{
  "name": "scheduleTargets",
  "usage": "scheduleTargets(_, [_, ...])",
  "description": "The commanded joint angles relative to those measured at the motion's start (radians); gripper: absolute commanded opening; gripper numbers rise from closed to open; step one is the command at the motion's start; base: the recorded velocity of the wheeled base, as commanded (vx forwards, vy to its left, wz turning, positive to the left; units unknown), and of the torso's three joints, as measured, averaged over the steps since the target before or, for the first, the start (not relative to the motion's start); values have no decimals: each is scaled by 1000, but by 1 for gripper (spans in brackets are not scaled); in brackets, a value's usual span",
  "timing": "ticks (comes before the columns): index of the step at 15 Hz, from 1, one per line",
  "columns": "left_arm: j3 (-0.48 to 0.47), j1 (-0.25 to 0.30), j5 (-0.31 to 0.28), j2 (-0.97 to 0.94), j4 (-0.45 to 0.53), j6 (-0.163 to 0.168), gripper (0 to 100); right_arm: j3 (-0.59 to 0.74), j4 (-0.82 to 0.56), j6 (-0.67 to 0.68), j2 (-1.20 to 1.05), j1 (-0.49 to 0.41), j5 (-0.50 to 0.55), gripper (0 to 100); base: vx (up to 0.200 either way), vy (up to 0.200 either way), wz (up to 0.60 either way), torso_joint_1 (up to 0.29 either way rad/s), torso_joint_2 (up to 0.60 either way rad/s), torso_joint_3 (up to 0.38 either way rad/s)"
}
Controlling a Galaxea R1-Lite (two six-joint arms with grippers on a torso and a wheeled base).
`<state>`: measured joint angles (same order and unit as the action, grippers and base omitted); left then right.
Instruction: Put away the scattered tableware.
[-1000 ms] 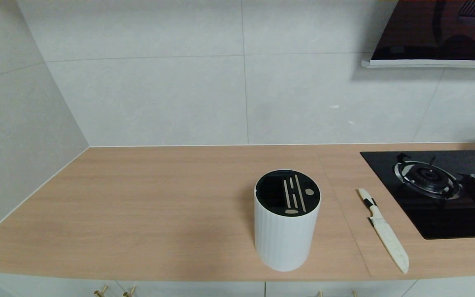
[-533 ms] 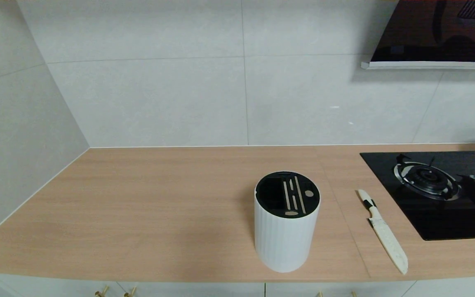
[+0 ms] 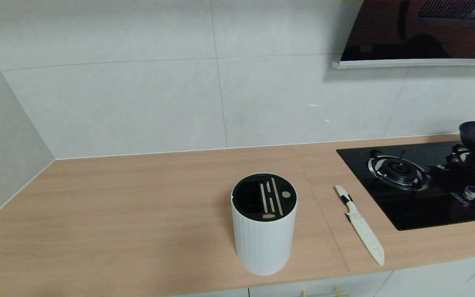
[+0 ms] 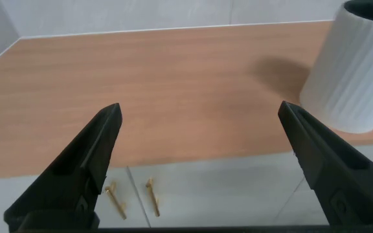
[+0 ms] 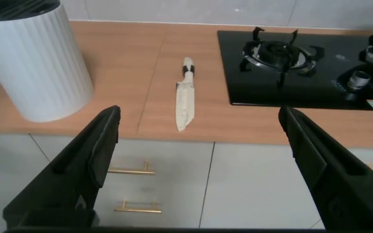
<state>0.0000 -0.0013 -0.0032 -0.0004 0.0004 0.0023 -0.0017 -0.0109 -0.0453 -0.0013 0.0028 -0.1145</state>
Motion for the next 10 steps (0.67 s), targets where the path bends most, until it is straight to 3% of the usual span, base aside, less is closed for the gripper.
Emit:
scheduleTargets(1, [0,1,0,0,0,1,100,0,0,-1,1,0,-1,100,0,0,0,0,0,0])
scheduleTargets(8, [0,0,0,0,0,-1,100,0,2,-22,1,0,-7,100,0,0,0,0,0,0])
scheduleTargets(10, [0,1,0,0,0,-1,100,-96,28,1,3,2,-53,100,0,0,0,0,0,0])
